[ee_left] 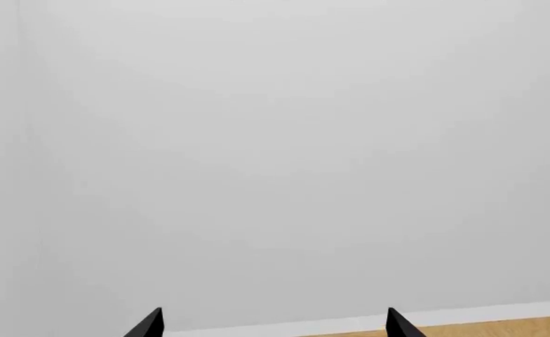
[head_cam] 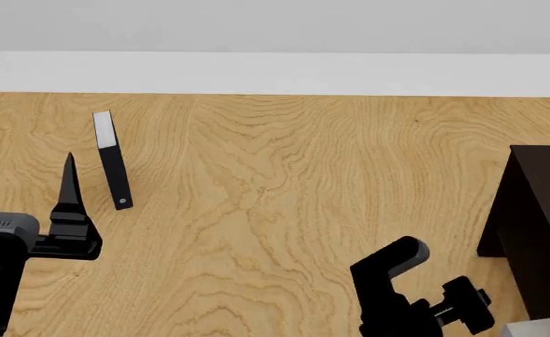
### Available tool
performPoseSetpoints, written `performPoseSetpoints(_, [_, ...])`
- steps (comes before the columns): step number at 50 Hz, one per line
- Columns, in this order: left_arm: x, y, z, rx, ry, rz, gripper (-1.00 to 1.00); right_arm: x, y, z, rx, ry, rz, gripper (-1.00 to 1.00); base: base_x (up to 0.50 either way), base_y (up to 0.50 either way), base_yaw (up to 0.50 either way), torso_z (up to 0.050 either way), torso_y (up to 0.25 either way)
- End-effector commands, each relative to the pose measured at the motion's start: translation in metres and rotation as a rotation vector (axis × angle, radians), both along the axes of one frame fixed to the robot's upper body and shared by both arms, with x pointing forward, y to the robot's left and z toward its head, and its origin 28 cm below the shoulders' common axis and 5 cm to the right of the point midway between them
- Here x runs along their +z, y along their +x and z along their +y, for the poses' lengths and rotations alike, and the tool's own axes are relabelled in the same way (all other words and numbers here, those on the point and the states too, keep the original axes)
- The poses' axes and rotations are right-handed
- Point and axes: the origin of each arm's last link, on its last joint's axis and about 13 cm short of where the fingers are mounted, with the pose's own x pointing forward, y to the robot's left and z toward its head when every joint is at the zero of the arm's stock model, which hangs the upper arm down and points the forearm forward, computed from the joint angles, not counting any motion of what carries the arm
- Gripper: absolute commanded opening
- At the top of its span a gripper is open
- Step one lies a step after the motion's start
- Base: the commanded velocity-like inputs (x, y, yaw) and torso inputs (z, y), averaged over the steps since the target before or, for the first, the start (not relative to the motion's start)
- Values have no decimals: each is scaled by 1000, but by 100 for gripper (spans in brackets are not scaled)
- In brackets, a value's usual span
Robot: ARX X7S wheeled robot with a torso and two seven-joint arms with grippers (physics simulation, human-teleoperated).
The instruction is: Pick up the book on the right and place it on the cabinet shelf.
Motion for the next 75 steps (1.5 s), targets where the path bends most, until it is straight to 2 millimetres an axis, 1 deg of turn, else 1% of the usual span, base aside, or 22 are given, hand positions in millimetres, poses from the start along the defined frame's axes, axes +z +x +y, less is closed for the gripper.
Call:
performPoseSetpoints(1, [-1,0,0,-1,3,-1,100,-2,-1,4,-44,161,16,100,0,0,0,0,0])
performPoseSetpoints(4, [-1,1,0,-1,3,-2,100,0,0,4,-67,198,25,100,0,0,0,0,0])
performPoseSetpoints(6, [2,-2,0,-1,2,-3,100,0,0,4,-69,196,25,100,0,0,0,0,0])
performPoseSetpoints(11, [1,-1,0,-1,3,-3,100,0,-1,1,-99,197,40,100,0,0,0,0,0])
performPoseSetpoints(19, [1,-2,-1,-3,2,-4,100,0,-2,-1,-149,252,47,100,0,0,0,0,0])
performPoseSetpoints(25, [2,-3,-1,-4,0,-7,100,3,-15,-2,-168,274,74,100,0,0,0,0,0])
performPoseSetpoints(32, [3,-3,0,-2,-5,-7,100,10,-31,-5,-191,271,87,100,0,0,0,0,0])
performPoseSetpoints(38, [3,-3,0,-3,-6,-8,100,19,-38,-5,-190,272,82,100,0,0,0,0,0])
performPoseSetpoints(47, [3,-2,1,-2,-8,-8,100,33,-43,-10,-198,273,74,100,0,0,0,0,0])
performPoseSetpoints(58, [2,-2,0,-2,-6,-9,100,39,-29,-22,-187,328,63,100,0,0,0,0,0])
performPoseSetpoints(70, [3,-3,0,-2,-3,-9,100,36,-20,-30,-210,318,66,100,0,0,0,0,0])
performPoseSetpoints(75, [3,-3,0,-2,-2,-10,100,31,-14,-31,-207,322,80,100,0,0,0,0,0])
